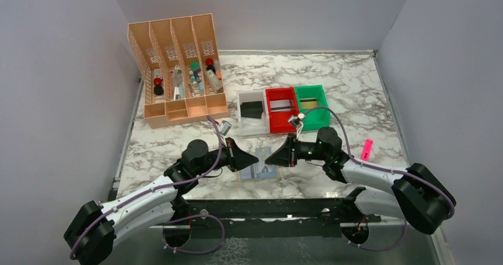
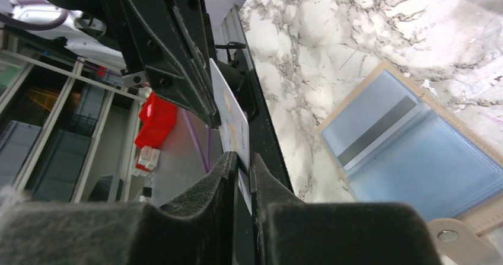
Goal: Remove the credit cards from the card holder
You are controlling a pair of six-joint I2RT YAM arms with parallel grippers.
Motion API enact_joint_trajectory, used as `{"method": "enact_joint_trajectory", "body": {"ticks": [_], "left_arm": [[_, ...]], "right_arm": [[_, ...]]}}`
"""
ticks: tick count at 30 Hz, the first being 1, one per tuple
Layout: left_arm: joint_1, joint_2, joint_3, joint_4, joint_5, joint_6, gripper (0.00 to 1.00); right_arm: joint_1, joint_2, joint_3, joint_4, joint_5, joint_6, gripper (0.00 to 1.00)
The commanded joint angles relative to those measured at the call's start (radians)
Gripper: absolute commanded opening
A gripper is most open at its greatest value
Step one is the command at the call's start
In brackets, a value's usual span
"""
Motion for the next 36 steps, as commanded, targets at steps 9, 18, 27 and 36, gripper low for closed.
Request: {"method": "enact_joint_trajectory", "body": {"ticks": [9, 18, 27, 36], "left_arm": [[0.005, -0.061, -0.047, 0.004, -0.130, 0.004, 0.69], [0.005, -0.121, 0.026, -0.352, -0.411, 0.048, 0.98], [0.006, -0.150, 0.036, -0.456, -0.518, 0.056, 0.99], [0.005, -0.154, 0.060, -0.518, -0.543, 0.076, 0.99]], "right_arm": [[-0.017, -0.051, 0.006, 0.007, -0.030, -0.037, 0.03], [-0.017, -0.182, 0.209, -0.581, 0.515, -0.341, 0.01], [-0.017, 0.016, 0.460, -0.702, 0.923, -0.696, 0.01], [-0.006, 0.276, 0.565, -0.538, 1.109, -1.107, 0.02]]}}
